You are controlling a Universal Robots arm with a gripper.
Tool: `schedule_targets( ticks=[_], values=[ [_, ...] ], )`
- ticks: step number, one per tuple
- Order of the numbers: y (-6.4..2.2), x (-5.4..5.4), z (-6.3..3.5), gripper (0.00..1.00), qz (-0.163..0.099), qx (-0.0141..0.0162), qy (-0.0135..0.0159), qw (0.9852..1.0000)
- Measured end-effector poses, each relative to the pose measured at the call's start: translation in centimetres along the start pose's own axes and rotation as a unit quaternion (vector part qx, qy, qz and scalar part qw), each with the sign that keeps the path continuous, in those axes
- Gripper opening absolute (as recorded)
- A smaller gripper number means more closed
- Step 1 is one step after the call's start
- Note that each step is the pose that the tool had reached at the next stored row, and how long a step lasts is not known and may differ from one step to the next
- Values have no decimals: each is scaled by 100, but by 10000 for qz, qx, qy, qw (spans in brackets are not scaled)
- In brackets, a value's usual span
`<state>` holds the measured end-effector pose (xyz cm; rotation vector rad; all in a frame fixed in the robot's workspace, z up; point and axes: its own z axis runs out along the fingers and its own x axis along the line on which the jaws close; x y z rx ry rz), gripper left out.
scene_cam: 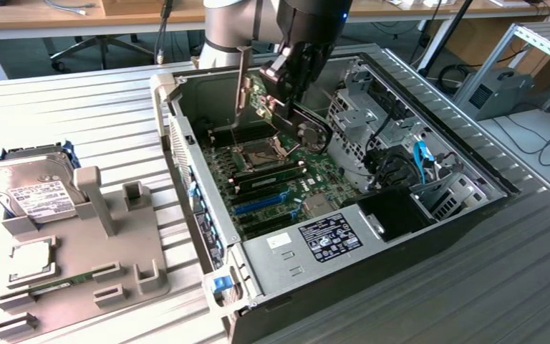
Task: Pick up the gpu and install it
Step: 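Insert the gpu into the slot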
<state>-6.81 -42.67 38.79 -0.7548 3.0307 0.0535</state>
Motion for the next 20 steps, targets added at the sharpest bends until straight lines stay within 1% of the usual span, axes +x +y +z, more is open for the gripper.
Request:
schedule_targets(
  ticks=[11,20],
  values=[
    [0,0,0,26,-204,-5,6,9998],
    [0,0,0,26,-383,-10,11,9993]
  ],
)
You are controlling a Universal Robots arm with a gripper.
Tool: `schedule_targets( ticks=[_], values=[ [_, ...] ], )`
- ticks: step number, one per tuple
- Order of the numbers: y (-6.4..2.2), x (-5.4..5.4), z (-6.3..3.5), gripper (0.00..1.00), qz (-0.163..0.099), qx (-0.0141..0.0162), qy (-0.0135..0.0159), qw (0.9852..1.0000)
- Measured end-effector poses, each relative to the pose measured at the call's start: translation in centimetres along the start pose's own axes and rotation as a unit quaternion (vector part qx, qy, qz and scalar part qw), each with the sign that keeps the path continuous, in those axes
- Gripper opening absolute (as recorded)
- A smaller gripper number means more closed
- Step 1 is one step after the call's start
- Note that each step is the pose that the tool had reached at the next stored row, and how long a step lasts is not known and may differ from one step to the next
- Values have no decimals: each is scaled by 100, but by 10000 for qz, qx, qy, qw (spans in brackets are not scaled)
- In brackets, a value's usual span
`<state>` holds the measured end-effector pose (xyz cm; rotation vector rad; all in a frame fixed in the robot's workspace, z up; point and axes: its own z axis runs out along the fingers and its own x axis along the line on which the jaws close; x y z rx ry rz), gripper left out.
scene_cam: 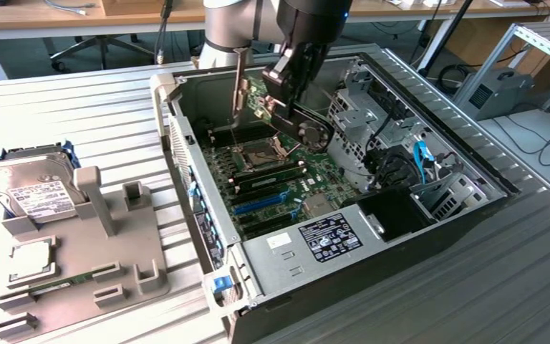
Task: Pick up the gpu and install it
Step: 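Insert the gpu into the slot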
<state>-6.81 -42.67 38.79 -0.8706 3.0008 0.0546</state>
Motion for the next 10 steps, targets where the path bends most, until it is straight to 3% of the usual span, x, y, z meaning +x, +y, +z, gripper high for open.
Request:
schedule_targets(
  ticks=[10],
  values=[
    [0,0,0,26,-184,-5,5,9998]
  ],
)
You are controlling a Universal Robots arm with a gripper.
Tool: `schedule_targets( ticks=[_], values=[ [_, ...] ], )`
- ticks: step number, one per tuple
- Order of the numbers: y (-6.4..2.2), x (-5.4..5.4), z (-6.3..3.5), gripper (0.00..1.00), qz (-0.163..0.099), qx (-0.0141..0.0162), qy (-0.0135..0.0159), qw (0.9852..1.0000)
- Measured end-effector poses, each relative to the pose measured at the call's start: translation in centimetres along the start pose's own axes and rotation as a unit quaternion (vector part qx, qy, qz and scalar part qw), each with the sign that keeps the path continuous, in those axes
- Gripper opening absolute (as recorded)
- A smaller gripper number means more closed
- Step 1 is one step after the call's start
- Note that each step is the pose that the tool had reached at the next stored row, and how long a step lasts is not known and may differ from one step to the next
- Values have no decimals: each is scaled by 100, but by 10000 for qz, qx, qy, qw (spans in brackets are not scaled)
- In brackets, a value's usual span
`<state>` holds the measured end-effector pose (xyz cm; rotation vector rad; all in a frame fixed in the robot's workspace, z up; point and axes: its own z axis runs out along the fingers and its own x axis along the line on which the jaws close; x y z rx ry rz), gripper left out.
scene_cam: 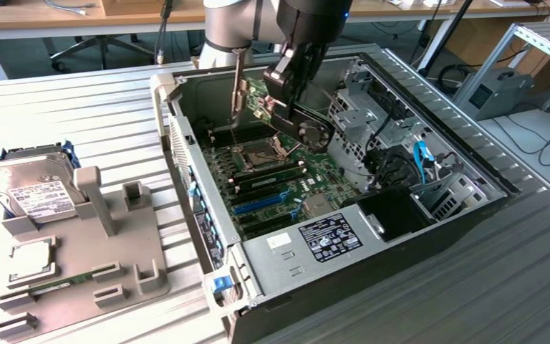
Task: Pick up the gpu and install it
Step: 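Insert the gpu into the slot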
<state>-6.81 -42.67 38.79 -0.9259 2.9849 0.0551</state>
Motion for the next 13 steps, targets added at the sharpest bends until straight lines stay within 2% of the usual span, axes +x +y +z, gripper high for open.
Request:
schedule_targets(
  ticks=[13],
  values=[
    [0,0,0,26,-261,-7,8,9997]
  ],
)
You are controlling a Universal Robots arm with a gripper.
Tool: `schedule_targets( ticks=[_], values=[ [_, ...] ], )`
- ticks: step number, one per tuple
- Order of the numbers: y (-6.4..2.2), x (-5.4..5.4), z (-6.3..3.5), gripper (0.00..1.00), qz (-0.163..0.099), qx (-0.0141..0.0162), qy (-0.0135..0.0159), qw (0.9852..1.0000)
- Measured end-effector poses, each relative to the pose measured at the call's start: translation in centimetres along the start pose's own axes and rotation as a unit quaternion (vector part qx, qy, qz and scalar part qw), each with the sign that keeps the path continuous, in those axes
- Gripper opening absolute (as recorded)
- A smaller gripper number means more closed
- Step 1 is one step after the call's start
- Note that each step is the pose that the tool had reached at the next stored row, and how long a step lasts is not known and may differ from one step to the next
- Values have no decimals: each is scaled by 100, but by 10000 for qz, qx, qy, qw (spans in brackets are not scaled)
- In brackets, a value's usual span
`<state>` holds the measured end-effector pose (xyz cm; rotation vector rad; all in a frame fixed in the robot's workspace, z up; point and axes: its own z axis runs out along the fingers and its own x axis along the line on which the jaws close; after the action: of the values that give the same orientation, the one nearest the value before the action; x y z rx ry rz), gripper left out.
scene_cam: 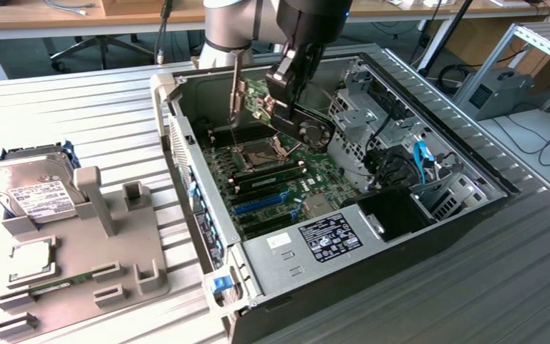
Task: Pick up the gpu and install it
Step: 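Insert the gpu into the slot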
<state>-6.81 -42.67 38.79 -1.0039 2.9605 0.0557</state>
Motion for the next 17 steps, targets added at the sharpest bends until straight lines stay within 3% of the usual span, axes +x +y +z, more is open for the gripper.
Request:
schedule_targets(
  ticks=[17],
  values=[
    [0,0,0,26,-372,-10,11,9993]
  ],
)
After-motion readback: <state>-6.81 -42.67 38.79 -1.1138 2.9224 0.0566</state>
